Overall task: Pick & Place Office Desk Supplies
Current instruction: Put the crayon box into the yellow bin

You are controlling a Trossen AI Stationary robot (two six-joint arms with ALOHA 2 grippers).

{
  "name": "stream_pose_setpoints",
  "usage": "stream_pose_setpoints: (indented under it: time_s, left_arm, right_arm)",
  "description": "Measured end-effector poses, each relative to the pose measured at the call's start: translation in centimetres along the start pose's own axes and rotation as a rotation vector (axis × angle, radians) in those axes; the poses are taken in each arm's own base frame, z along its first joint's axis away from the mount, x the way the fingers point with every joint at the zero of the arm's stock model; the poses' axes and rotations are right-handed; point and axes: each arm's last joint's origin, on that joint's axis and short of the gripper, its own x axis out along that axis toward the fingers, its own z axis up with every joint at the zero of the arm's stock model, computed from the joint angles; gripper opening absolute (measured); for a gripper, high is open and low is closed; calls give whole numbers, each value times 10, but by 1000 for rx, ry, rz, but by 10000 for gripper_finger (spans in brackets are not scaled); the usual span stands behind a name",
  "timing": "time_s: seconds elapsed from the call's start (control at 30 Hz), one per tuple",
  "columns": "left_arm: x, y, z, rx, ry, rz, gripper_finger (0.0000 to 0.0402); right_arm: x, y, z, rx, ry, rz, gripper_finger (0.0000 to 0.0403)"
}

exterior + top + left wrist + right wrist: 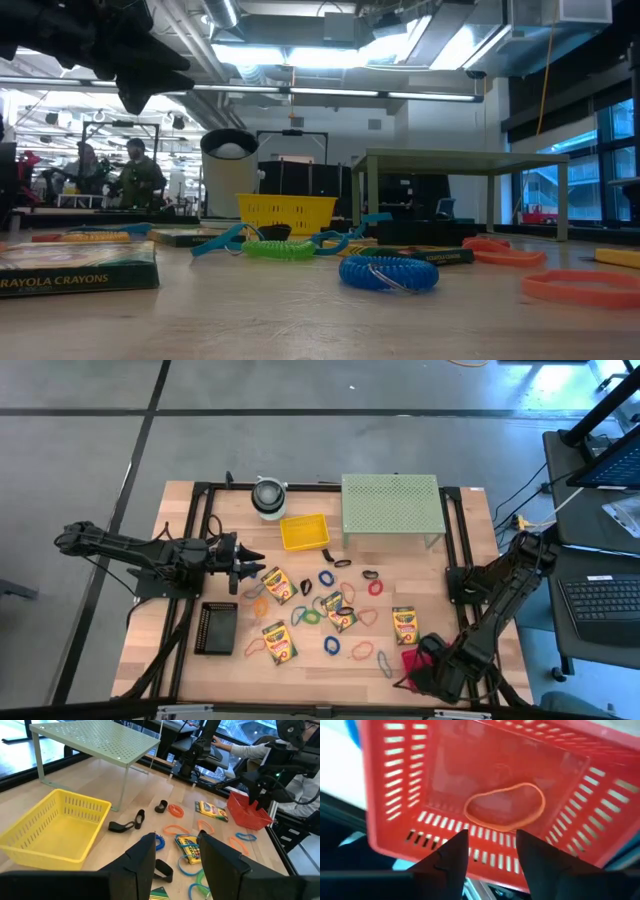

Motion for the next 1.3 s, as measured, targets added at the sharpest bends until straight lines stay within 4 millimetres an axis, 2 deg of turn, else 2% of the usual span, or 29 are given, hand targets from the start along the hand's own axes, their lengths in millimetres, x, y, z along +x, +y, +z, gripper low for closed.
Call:
stream_pose_setpoints:
  time_s: [0.2,0.4,0.57,0.7,1.03,1.17,1.3]
  left_arm:
    - [0,0,0,-25,-1,-2,148]
    - [0,0,0,-22,0,-2,148]
    - [0,0,0,8,-2,2,148]
    - [0,0,0,-2,-3,4,148]
    - [0,0,1,-52,-7,-2,148]
    - [0,0,1,-55,-7,-3,148]
    - [0,0,1,-55,-7,-3,148]
  right_arm:
    - [-15,5,3,42,-92,105,135]
    - [-49,13,-4,24,-137,132,124]
    - [-71,19,10,20,-260,114,119]
    - [-72,24,31,22,-365,102,118]
    - [-46,19,81,154,-438,-2,124]
    - [-43,22,93,155,-433,14,145]
    - [-44,23,102,177,-444,-1,183]
